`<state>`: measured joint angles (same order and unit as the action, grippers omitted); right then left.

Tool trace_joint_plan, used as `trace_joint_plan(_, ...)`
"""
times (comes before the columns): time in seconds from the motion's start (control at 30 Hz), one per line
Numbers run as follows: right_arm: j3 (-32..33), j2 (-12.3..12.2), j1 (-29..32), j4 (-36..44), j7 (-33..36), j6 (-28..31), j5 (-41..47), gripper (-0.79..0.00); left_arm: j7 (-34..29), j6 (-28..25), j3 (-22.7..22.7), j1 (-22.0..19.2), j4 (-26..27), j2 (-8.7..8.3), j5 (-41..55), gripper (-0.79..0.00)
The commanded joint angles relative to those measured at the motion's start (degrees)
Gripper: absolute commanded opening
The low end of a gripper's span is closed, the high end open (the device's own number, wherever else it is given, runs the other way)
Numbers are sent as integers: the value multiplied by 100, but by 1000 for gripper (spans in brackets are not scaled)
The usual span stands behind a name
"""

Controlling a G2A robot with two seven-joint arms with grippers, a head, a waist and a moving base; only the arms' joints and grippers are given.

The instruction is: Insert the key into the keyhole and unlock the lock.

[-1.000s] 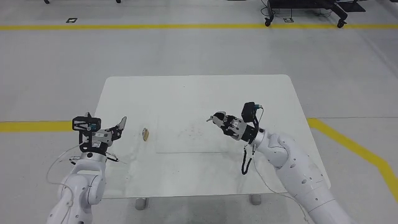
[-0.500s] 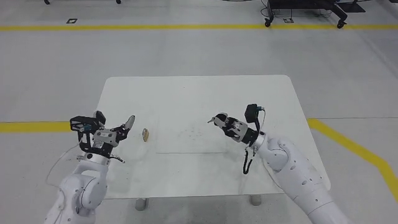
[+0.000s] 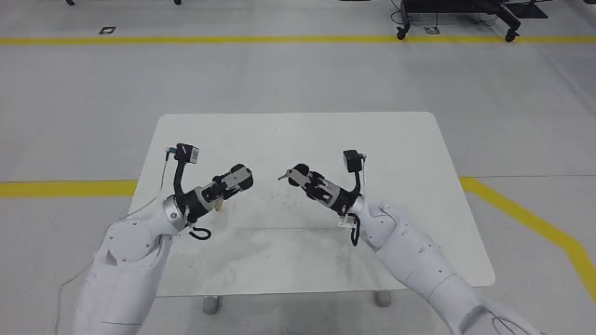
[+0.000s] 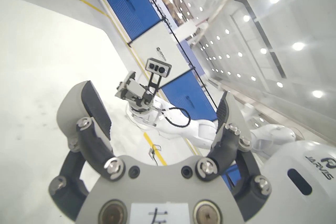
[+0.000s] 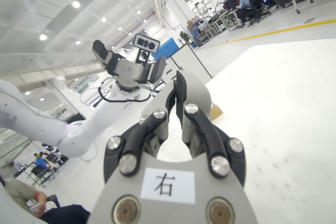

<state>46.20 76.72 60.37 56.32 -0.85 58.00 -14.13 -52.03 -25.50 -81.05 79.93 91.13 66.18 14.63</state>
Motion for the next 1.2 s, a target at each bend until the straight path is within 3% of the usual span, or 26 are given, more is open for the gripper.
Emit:
trace_joint_plan(0.0,-110,36,-59,17,87,0,300,-785,-103,-99,205,-216,-368,13,-218,0)
trace_joint_plan(0.03,-135,46,-100,-24,129,0,392,-785,-98,-175,279,-288,-501,22,-244,-3)
trace_joint_plan(0.17,-284,93,-194,-104,369,0,635,-785,-108,-368,466,-476,-787,45,-169,-197)
trace_joint_plan(0.23,-347,121,-259,-201,495,0,749,-785,-143,-411,534,-514,-839,47,-175,-234)
trace_joint_plan(0.3,-413,154,-321,-316,619,0,846,-785,-171,-445,555,-548,-880,42,-179,-446)
trace_joint_plan(0.37,-463,189,-376,-393,711,0,964,-785,-169,-471,559,-567,-921,34,-185,-514)
trace_joint_plan(0.77,-404,239,-444,-479,989,0,1161,-785,28,-508,654,-626,-973,1,-514,-613)
trace_joint_plan(0.87,-365,234,-414,-456,1044,0,1201,-785,148,-486,655,-611,-971,-8,-591,-711)
trace_joint_plan(0.9,-351,232,-407,-451,1066,0,1213,-785,179,-487,657,-607,-963,-11,-629,-708)
trace_joint_plan(1.0,-307,224,-388,-422,1135,0,1246,-785,233,-518,674,-592,-955,-16,-601,-603)
trace_joint_plan(1.07,-289,221,-382,-402,1199,0,1247,-785,241,-522,678,-596,-955,-23,-629,-597)
trace_joint_plan(1.13,-271,219,-373,-386,1256,0,1267,-785,268,-523,685,-597,-962,-28,-621,-773)
trace_joint_plan(1.17,-261,218,-370,-378,1285,0,1281,-785,278,-514,689,-598,-964,-30,-632,-785)
